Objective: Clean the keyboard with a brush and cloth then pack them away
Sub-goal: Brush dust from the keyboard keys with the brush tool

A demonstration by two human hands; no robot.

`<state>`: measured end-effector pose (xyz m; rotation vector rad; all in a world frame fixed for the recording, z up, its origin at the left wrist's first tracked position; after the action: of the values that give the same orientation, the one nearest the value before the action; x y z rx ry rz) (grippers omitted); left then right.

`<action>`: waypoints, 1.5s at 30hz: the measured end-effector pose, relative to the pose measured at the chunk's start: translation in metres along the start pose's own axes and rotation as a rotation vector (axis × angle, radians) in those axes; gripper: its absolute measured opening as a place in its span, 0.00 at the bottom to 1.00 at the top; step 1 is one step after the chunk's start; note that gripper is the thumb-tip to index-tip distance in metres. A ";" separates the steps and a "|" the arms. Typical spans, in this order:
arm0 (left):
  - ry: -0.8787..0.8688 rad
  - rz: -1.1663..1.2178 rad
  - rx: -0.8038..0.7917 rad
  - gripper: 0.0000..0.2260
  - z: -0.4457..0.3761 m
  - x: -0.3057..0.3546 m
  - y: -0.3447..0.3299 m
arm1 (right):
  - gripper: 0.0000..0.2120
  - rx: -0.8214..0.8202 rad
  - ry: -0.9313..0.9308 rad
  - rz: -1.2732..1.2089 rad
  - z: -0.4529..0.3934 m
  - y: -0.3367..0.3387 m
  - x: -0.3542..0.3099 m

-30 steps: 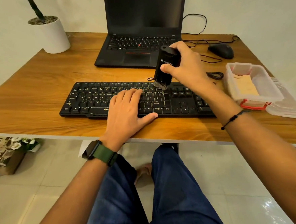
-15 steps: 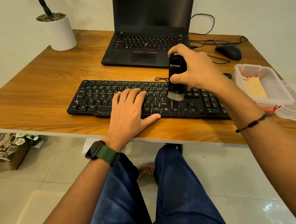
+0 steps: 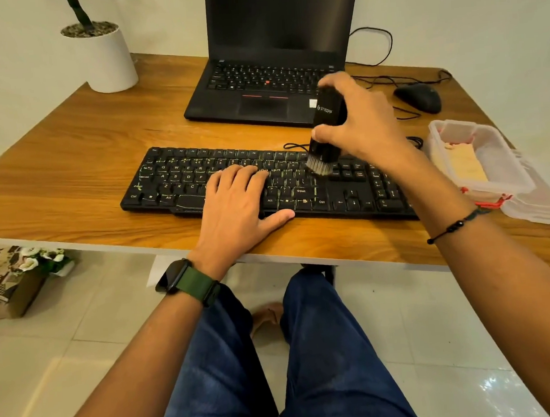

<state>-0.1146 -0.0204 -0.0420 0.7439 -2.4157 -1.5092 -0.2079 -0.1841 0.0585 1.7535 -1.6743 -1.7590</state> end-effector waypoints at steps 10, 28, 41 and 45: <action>0.003 -0.008 -0.038 0.35 0.000 0.001 -0.001 | 0.31 -0.042 0.116 0.067 0.029 -0.013 -0.001; 0.003 -0.005 -0.057 0.35 0.001 0.001 0.003 | 0.30 -0.050 0.038 -0.061 0.049 0.005 -0.007; -0.002 -0.002 -0.067 0.36 -0.001 0.001 0.003 | 0.29 -0.028 0.104 -0.047 0.058 -0.001 -0.008; 0.000 -0.007 -0.060 0.36 0.000 0.001 0.002 | 0.30 -0.010 0.115 -0.085 0.050 0.006 -0.011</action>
<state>-0.1156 -0.0202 -0.0398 0.7415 -2.3591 -1.5766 -0.2459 -0.1500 0.0548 1.9088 -1.5646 -1.6612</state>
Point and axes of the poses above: each hand's wrist, its own z-axis away from the middle knuckle, its own y-axis out of the back of the hand, x = y × z, the point moved 1 cm from there along -z, towards the middle knuckle, and after that the axes turned 12 degrees about -z, right-handed, at the moved point
